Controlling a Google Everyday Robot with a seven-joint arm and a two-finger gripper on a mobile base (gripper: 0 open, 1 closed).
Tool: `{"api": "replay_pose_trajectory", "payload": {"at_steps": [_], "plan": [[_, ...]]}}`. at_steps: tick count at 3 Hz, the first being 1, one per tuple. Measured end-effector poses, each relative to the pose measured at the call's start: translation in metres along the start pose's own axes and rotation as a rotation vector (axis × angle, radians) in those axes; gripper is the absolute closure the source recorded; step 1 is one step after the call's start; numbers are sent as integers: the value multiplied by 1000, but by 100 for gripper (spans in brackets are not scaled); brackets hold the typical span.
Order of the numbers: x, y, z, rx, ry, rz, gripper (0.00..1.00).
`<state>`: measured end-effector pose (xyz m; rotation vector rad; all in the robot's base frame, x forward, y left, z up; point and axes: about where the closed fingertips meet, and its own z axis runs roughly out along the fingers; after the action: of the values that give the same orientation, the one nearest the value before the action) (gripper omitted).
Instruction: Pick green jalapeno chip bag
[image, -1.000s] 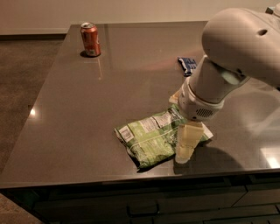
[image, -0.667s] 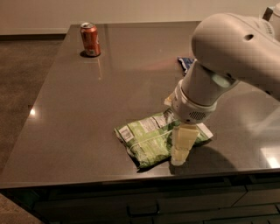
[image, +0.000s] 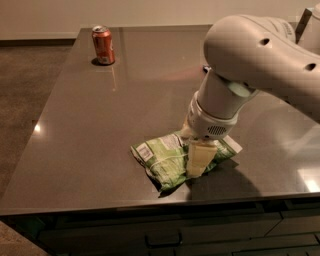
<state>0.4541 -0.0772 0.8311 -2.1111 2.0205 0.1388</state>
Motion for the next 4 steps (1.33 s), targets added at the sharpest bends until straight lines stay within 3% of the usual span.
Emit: {"api": "replay_pose_trajectory", "payload": {"at_steps": [2,3,4], "plan": [[3,-5,-6,2,10,3,87],[5,-11,-27,18,-15,15,100],[1,-15,-65,41,-65,9,100]]}}
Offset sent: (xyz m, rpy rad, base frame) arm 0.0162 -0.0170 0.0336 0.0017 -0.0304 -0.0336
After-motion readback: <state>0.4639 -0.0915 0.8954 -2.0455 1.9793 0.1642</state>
